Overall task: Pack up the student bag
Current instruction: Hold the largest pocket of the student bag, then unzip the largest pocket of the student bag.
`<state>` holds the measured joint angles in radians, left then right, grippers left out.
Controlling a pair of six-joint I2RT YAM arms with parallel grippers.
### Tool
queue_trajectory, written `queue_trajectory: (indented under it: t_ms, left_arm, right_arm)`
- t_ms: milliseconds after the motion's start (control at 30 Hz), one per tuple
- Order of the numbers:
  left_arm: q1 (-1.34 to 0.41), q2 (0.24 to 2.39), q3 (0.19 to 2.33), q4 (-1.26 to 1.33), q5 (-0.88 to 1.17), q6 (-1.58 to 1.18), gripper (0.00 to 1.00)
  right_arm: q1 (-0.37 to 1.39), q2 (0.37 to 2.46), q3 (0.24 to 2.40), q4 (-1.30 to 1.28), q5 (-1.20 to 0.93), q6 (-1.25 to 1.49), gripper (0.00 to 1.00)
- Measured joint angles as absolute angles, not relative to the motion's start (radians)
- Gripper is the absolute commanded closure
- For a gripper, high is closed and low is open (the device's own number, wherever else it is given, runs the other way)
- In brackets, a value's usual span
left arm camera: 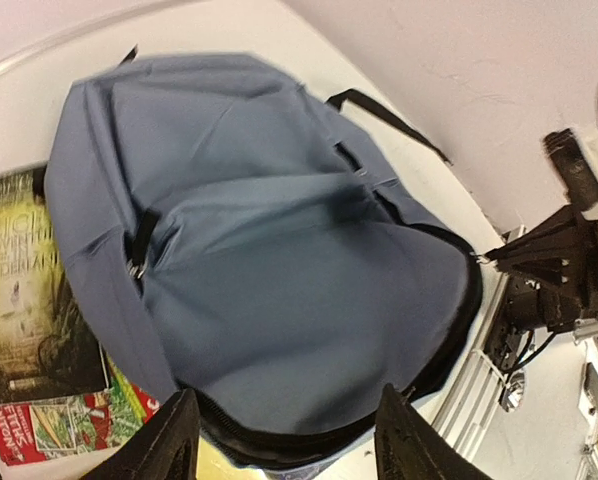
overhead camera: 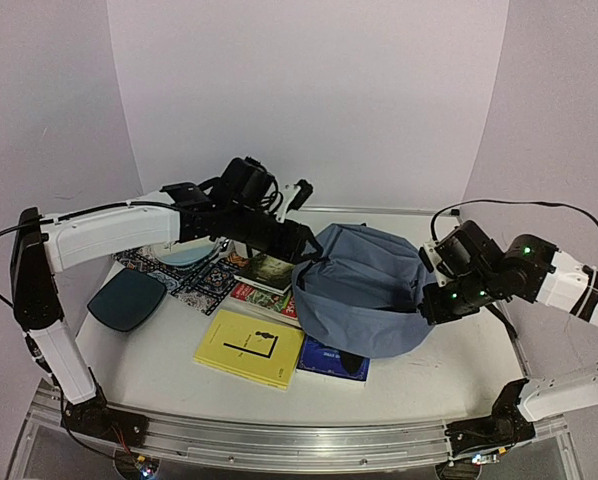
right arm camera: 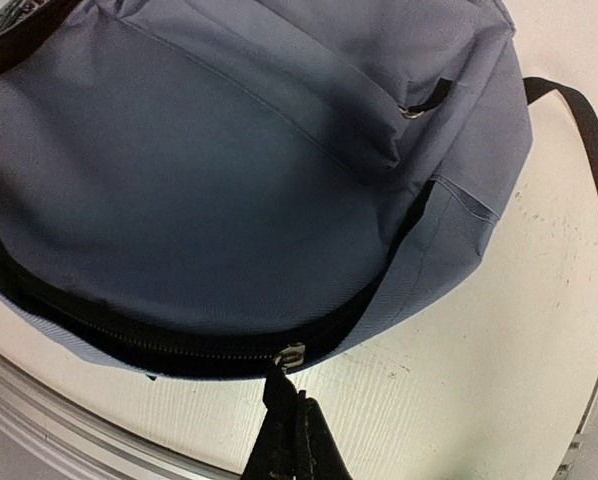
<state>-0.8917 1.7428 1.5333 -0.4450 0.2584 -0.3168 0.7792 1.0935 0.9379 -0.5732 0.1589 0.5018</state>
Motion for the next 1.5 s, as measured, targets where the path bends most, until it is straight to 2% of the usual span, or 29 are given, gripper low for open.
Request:
queue_trajectory:
  t_ms: [200, 533, 633, 867, 900, 967, 1000, 1033, 1300, 1500]
  left_arm:
    - [-0.987, 1.752, 1.612, -0.445, 0.239, -0.175, 0.36]
    - [-1.147, 1.971, 1.78, -0.438, 0.239, 0.028, 0.36]
    - [-1.163, 2.019, 1.813, -0.439, 0.233, 0.062, 0.38]
    - [-1.179, 2.078, 1.852, -0.437, 0.213, 0.105, 0.55]
    - [-1.179, 2.081, 1.853, -0.437, 0.212, 0.107, 0.7]
    - [-1.18, 2.089, 1.853, -0.437, 0.206, 0.107, 0.89]
    - [-1.18, 2.092, 1.853, -0.437, 0.205, 0.115, 0.96]
    - [-1.182, 2.094, 1.853, -0.437, 0.205, 0.11, 0.99]
    - [-1.189, 2.08, 1.806, -0.419, 0.204, 0.104, 1.0]
    - [-1.189, 2.0, 1.704, -0.384, 0.194, 0.097, 1.0]
  right_arm:
    - [0.777, 1.091, 0.947, -0.545, 0.095, 0.461, 1.0]
    - [0.775, 1.104, 0.986, -0.522, 0.044, 0.431, 1.0]
    - [0.775, 1.107, 0.99, -0.521, 0.039, 0.43, 1.0]
    - [0.775, 1.11, 0.994, -0.519, 0.041, 0.43, 1.0]
    - [0.775, 1.11, 0.994, -0.519, 0.041, 0.43, 1.0]
    - [0.775, 1.118, 0.994, -0.518, 0.047, 0.43, 1.0]
    - [0.775, 1.122, 0.995, -0.517, 0.051, 0.43, 1.0]
    - [0.775, 1.128, 0.995, -0.515, 0.058, 0.429, 1.0]
    - [0.758, 1.165, 0.995, -0.514, 0.152, 0.415, 1.0]
    - [0.621, 1.211, 0.977, -0.519, 0.189, 0.403, 1.0]
